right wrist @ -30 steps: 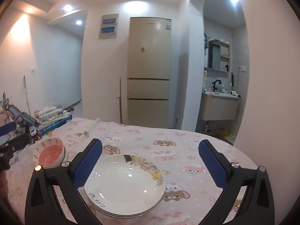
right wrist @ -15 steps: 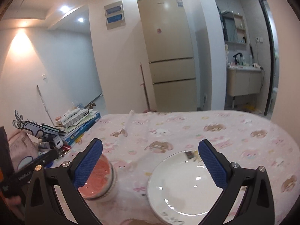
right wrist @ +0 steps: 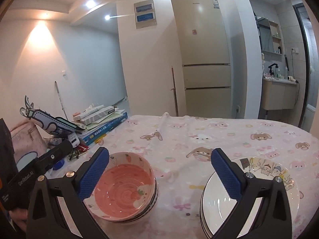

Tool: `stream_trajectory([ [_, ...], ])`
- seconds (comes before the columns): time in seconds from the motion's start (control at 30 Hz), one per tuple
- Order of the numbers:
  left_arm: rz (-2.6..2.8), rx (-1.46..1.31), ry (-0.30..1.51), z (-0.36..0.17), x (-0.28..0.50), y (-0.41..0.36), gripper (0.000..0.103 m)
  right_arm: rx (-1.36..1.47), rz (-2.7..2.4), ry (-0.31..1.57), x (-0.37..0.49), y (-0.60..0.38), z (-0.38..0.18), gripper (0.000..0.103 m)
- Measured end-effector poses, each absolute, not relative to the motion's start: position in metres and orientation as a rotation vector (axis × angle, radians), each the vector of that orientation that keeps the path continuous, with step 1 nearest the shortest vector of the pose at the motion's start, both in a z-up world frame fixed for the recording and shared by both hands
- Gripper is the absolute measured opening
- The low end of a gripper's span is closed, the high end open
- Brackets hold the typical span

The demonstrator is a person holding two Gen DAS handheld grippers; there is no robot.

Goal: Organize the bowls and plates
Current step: 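Move both tools over the stacked pink and white bowls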

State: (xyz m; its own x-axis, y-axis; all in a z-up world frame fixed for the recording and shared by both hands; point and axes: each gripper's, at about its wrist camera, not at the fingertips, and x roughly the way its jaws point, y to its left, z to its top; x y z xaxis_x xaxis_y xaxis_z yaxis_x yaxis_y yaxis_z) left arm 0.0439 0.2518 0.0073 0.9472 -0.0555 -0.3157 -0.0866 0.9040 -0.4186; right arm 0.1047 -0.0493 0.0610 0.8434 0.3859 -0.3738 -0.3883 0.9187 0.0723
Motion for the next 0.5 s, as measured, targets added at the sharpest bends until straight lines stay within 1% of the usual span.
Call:
stream_trajectory([
  [0.03, 0.013, -0.445, 0.354, 0.004, 0.048, 0.251, 0.103, -0.021, 0.391, 0.384, 0.105, -0.049, 0.059, 0.102],
  [0.13, 0.011, -0.453, 0.385, 0.0, 0.053, 0.251, 0.103, -0.049, 0.342, 0.379, 0.106, -0.052, 0.056, 0.102],
  [0.23, -0.015, -0.474, 0.425, -0.006, 0.06, 0.252, 0.103, -0.029, 0.374, 0.415, 0.106, -0.047, 0.054, 0.102],
  [0.4, -0.125, -0.533, 0.518, -0.02, 0.073, 0.249, 0.103, 0.055, 0.476, 0.579, 0.12, -0.043, 0.04, 0.102],
  [0.43, -0.151, -0.554, 0.534, -0.022, 0.076, 0.249, 0.103, 0.071, 0.504, 0.626, 0.126, -0.043, 0.036, 0.101],
  [0.47, -0.164, -0.566, 0.549, -0.025, 0.078, 0.249, 0.103, 0.088, 0.534, 0.679, 0.132, -0.04, 0.028, 0.095],
  [0.5, -0.166, -0.57, 0.562, -0.026, 0.079, 0.248, 0.103, 0.104, 0.547, 0.71, 0.134, -0.038, 0.024, 0.093],
])
